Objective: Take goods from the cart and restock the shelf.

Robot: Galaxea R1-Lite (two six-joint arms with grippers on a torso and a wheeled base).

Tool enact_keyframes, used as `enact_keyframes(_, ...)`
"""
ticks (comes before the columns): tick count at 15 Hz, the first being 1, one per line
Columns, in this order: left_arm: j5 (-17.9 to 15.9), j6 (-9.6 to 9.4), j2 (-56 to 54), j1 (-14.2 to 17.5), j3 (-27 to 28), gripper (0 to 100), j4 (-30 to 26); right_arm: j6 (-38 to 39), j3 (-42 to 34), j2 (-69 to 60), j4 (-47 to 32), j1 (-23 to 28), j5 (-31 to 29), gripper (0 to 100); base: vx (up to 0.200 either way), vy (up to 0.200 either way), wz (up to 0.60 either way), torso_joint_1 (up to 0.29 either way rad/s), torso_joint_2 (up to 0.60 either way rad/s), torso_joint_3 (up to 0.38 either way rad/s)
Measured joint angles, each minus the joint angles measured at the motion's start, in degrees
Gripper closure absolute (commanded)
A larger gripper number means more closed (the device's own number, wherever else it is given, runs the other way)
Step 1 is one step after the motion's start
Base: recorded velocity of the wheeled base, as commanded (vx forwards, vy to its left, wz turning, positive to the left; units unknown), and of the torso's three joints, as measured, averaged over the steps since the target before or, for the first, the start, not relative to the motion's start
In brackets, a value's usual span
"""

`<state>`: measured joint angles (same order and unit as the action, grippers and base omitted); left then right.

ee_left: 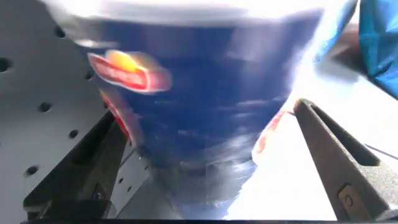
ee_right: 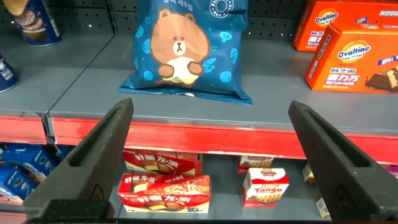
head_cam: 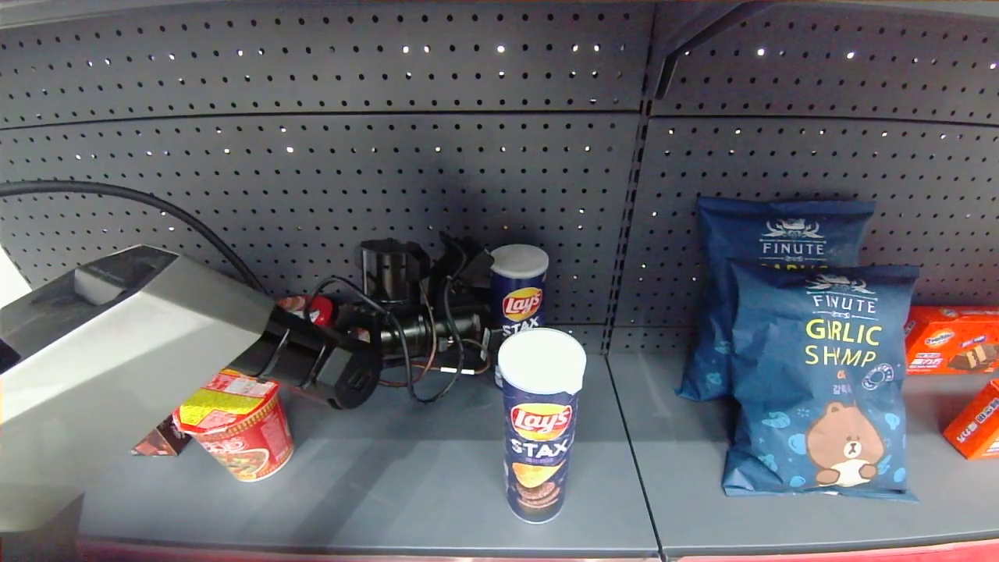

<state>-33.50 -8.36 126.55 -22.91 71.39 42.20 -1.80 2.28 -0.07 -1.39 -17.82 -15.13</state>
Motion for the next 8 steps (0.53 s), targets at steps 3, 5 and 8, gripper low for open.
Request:
enact_keyframes(3, 0.0, -1.10, -4.0, 0.8, -5.3, 0, 0.3, 0.0, 0.0, 0.0, 0.0, 0.0, 0.0, 0, 0.000, 0.000, 0.00, 0.000, 0.00, 0.000)
enact_keyframes(5, 0.0, -1.46, -7.3, 1.9, -10.3, 0, 2.0, 0.0, 0.0, 0.0, 0.0, 0.0, 0.0, 0, 0.000, 0.000, 0.00, 0.000, 0.00, 0.000)
enact_keyframes(8, 0.1, -1.43, -12.4, 4.4, -19.1, 0, 7.9, 0.2, 0.0, 0.0, 0.0, 0.0, 0.0, 0, 0.000, 0.000, 0.00, 0.000, 0.00, 0.000)
